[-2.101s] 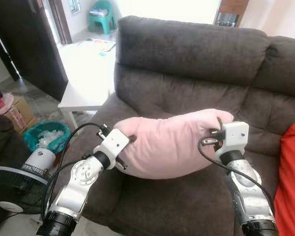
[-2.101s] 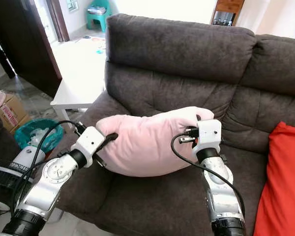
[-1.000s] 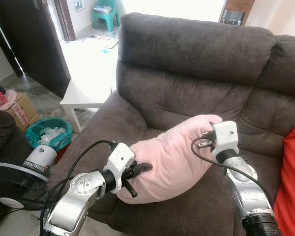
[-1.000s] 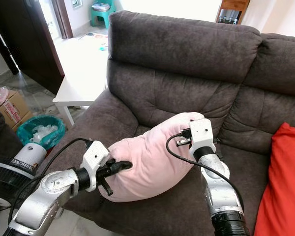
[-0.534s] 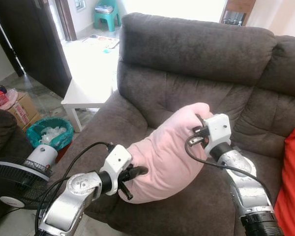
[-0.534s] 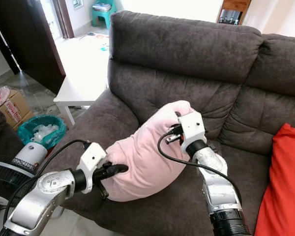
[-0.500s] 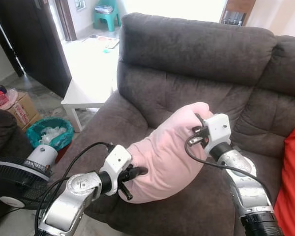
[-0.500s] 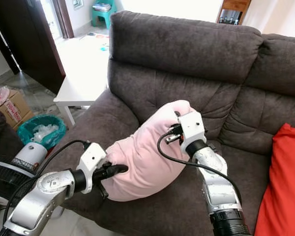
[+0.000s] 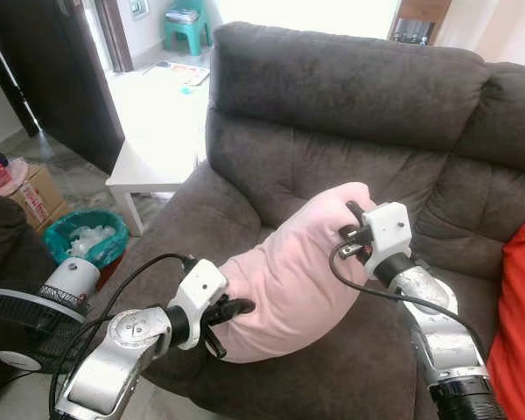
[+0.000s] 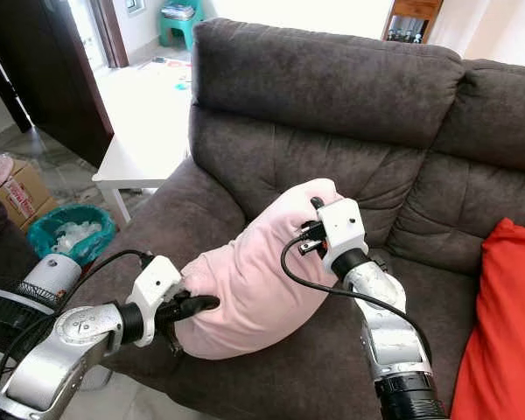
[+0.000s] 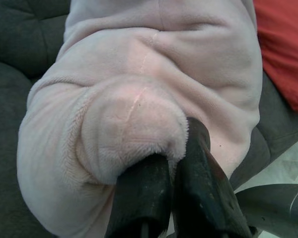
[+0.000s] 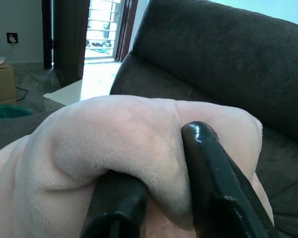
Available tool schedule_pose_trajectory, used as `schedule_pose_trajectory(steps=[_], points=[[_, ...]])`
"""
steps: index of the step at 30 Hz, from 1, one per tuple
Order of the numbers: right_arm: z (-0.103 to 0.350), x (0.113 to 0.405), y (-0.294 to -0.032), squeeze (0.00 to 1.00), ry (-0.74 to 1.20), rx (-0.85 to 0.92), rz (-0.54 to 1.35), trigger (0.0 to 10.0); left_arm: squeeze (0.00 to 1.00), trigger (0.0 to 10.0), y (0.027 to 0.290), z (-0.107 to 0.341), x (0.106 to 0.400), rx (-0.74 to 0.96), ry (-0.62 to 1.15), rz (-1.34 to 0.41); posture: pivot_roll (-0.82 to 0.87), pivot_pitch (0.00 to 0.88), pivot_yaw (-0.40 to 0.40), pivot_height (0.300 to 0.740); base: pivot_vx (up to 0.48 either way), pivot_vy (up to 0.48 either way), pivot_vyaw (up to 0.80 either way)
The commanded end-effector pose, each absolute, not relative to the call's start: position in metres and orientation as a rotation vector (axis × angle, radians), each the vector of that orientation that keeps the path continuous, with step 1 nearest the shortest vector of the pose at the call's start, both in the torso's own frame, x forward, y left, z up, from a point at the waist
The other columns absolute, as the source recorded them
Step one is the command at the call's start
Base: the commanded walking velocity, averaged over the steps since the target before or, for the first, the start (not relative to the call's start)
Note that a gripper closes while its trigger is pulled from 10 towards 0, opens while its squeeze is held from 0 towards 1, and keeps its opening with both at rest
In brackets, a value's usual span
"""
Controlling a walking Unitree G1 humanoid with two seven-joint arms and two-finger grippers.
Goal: Move the pillow to the sofa from floor
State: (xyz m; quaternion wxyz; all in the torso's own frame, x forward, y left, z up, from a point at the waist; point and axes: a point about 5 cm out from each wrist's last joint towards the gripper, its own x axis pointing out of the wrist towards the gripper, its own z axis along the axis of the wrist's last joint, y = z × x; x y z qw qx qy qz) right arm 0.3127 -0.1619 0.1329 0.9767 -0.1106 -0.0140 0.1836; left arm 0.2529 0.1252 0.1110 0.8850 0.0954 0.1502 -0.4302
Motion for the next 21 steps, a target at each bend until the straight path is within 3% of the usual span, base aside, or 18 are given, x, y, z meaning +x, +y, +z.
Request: schedule_pose_trajectory(steps=[1,18,19,20,21], points=[[0.143,0.314,-0.149,1.0,-0.084,-0.227,0.423,10.0,0.0,10.0,0.118,0.126,0.254,0.198,0.229,-0.931,0.11,0.041,-0.063,0.74,0.0,0.0,0.0],[0.147,0.317,-0.155,1.0,-0.095,-0.314,0.441,10.0,0.0,10.0,0.123,0.118,0.257,0.205,0.249,-0.866,0.1,0.031,-0.068,0.74,0.0,0.0,0.0],[0.146,0.317,-0.156,0.34,-0.089,-0.333,0.441,10.0,0.0,10.0,0.124,0.118,0.258,0.204,0.249,-0.862,0.1,0.031,-0.068,0.74,0.0,0.0,0.0],[0.144,0.317,-0.158,0.0,-0.081,-0.361,0.441,10.0,0.0,10.0,0.124,0.117,0.258,0.204,0.247,-0.855,0.1,0.027,-0.068,0.74,0.0,0.0,0.0],[0.141,0.318,-0.16,0.0,-0.067,-0.403,0.438,10.0,0.0,10.0,0.125,0.117,0.259,0.204,0.243,-0.841,0.1,0.023,-0.069,0.74,0.0,0.0,0.0]])
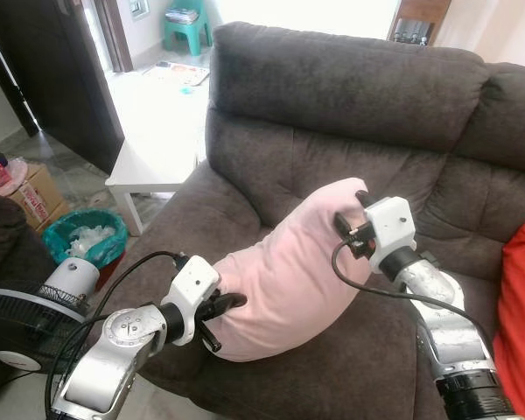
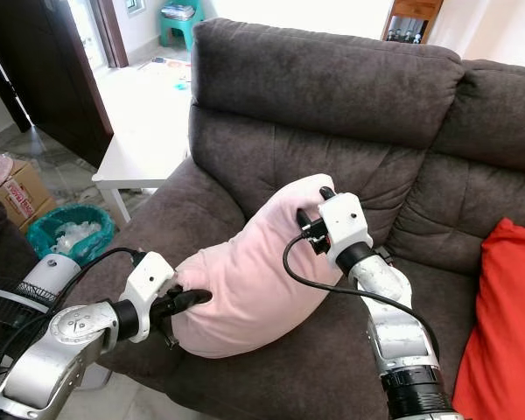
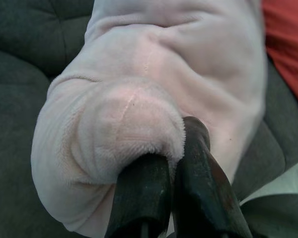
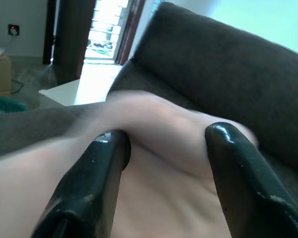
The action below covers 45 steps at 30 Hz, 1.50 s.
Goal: Move the pillow to the sofa from floor
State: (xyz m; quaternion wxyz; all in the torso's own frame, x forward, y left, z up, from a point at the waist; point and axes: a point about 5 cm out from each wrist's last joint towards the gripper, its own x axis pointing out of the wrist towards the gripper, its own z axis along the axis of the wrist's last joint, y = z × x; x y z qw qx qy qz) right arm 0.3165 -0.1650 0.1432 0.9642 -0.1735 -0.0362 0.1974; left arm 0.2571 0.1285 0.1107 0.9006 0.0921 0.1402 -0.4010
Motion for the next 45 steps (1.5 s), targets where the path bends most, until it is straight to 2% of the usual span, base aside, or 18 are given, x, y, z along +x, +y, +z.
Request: schedule_pose_trajectory(steps=[1,8,11,15,22,30,35,39,45], points=[[0.138,0.318,-0.164,0.0,-0.046,-0.427,0.427,10.0,0.0,10.0,0.126,0.116,0.263,0.221,0.236,-0.807,0.1,0.022,-0.069,0.74,0.0,0.0,0.0],[0.128,0.319,-0.176,0.0,0.007,-0.439,0.376,10.0,0.0,10.0,0.132,0.114,0.27,0.238,0.228,-0.735,0.1,0.014,-0.067,0.74,0.0,0.0,0.0],[0.119,0.319,-0.183,0.0,0.044,-0.433,0.329,10.0,0.0,10.0,0.14,0.113,0.277,0.263,0.207,-0.645,0.1,0.012,-0.067,0.74,0.0,0.0,0.0],[0.095,0.313,-0.194,0.0,0.118,-0.41,0.246,10.0,0.0,10.0,0.16,0.113,0.292,0.282,0.183,-0.419,0.1,0.024,-0.067,0.74,0.0,0.0,0.0],[0.046,0.29,-0.224,0.0,0.272,-0.358,-0.006,10.0,0.0,10.0,0.184,0.101,0.301,0.215,0.199,-0.16,0.1,0.032,-0.068,0.74,0.0,0.0,0.0],[0.007,0.258,-0.243,0.0,0.378,-0.341,-0.176,10.0,0.0,10.0,0.189,0.088,0.304,0.2,0.22,-0.009,0.09,0.039,-0.07,0.74,0.0,0.0,0.0],[0.008,0.255,-0.247,0.0,0.324,-0.274,-0.246,10.0,0.0,10.0,0.195,0.079,0.305,0.17,0.266,0.046,0.1,0.042,-0.068,0.74,0.0,0.0,0.0],[0.058,0.282,-0.25,0.0,0.043,-0.194,-0.265,10.0,0.0,10.0,0.194,0.077,0.305,0.193,0.263,0.022,0.09,0.044,-0.063,0.74,0.0,0.0,0.0],[0.077,0.295,-0.254,0.0,-0.023,-0.206,-0.286,10.0,0.0,10.0,0.193,0.075,0.305,0.19,0.261,0.035,0.08,0.044,-0.065,0.74,0.0,0.0,0.0]])
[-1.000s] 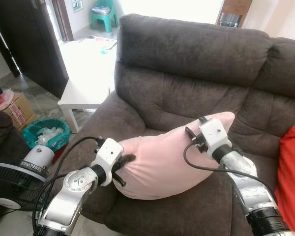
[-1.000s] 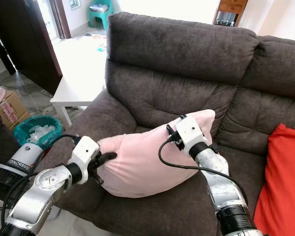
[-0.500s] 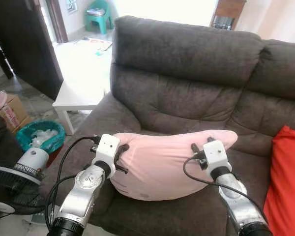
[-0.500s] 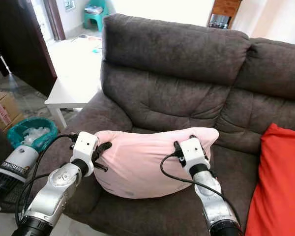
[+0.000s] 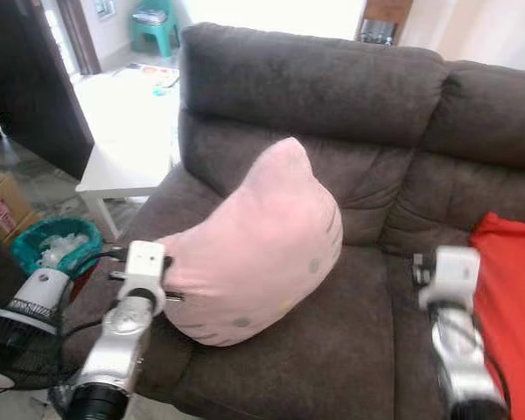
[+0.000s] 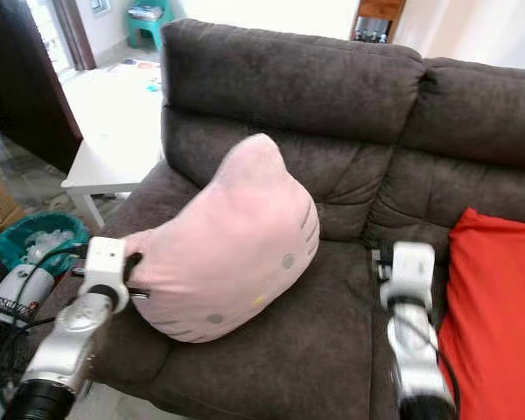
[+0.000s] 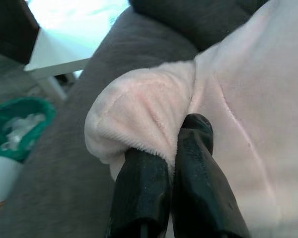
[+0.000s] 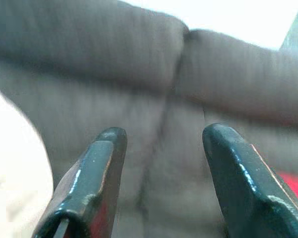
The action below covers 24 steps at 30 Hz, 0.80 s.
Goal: Move the pillow to the sofa from floor
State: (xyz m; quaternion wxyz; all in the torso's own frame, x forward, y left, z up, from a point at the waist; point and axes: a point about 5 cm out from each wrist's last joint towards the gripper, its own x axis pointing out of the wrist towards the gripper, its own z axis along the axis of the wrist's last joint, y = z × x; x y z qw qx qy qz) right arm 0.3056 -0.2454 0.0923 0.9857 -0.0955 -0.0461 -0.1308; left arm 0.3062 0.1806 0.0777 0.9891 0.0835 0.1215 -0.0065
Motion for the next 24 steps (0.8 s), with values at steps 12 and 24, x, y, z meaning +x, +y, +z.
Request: schedule_pose_trajectory(steps=[12,24], points=[[-0.011,0.243,-0.24,0.0,0.382,-0.255,-0.213,10.0,0.0,10.0,0.215,0.074,0.303,0.089,0.248,0.313,0.08,0.045,-0.075,0.74,0.0,0.0,0.0],[-0.055,0.198,-0.23,0.0,0.635,-0.242,-0.183,10.0,0.0,10.0,0.187,0.083,0.306,0.1,0.144,0.117,0.09,0.042,-0.071,0.74,0.0,0.0,0.0]])
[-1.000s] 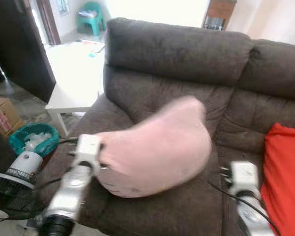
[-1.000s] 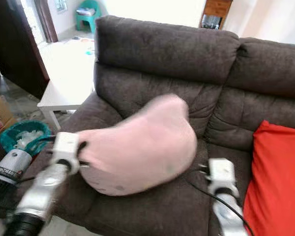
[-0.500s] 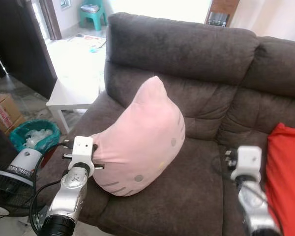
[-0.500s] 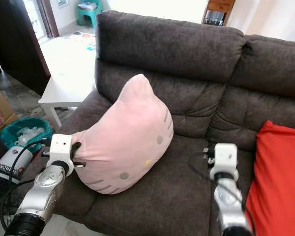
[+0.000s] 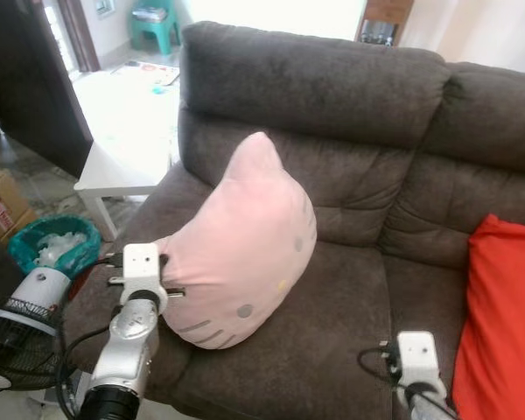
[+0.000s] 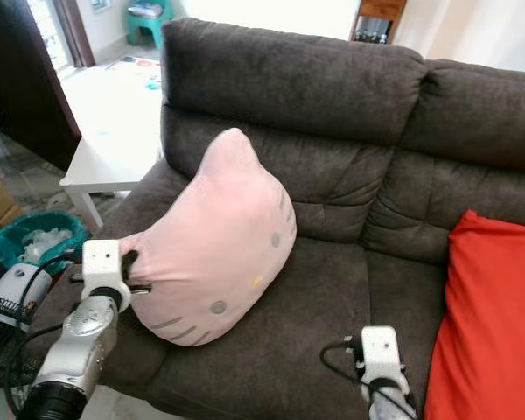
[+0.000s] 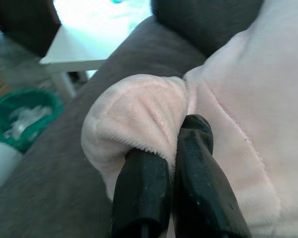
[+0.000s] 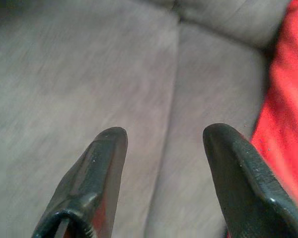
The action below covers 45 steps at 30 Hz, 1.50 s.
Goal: Move the pillow to the sofa from floor
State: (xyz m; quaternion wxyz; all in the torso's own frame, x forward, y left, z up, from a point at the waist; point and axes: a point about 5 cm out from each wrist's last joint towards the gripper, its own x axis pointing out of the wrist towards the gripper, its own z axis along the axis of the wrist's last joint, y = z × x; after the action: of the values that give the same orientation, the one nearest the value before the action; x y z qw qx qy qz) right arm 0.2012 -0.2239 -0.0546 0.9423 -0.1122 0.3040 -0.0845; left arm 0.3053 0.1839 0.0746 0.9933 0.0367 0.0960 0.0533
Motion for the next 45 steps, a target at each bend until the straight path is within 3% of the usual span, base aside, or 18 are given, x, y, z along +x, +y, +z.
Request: schedule_pose_trajectory(steps=[1,28,29,30,32,45], points=[[-0.055,0.198,-0.23,0.0,0.635,-0.242,-0.183,10.0,0.0,10.0,0.187,0.083,0.306,0.1,0.144,0.117,0.09,0.042,-0.071,0.74,0.0,0.0,0.0],[-0.059,0.194,-0.228,0.0,0.659,-0.237,-0.182,10.0,0.0,10.0,0.185,0.085,0.306,0.102,0.128,0.106,0.09,0.042,-0.071,0.74,0.0,0.0,0.0],[-0.079,0.167,-0.216,0.0,0.783,-0.128,-0.202,10.0,0.0,10.0,0.155,0.097,0.306,0.252,0.035,-0.192,0.11,0.0,-0.011,0.74,0.0,0.0,0.0],[-0.099,0.132,-0.197,0.0,0.927,0.012,-0.228,10.0,0.0,10.0,0.117,0.101,0.294,0.437,-0.038,-0.574,0.11,0.0,-0.012,0.74,0.0,0.0,0.0],[-0.102,0.125,-0.192,0.0,0.955,0.04,-0.233,10.0,0.0,10.0,0.111,0.1,0.291,0.477,-0.046,-0.643,0.11,0.0,-0.012,0.74,0.0,0.0,0.0],[-0.102,0.126,-0.19,0.0,0.959,0.063,-0.217,10.0,0.0,10.0,0.122,0.1,0.292,0.429,-0.029,-0.578,0.11,0.015,-0.021,0.74,0.0,0.0,0.0]])
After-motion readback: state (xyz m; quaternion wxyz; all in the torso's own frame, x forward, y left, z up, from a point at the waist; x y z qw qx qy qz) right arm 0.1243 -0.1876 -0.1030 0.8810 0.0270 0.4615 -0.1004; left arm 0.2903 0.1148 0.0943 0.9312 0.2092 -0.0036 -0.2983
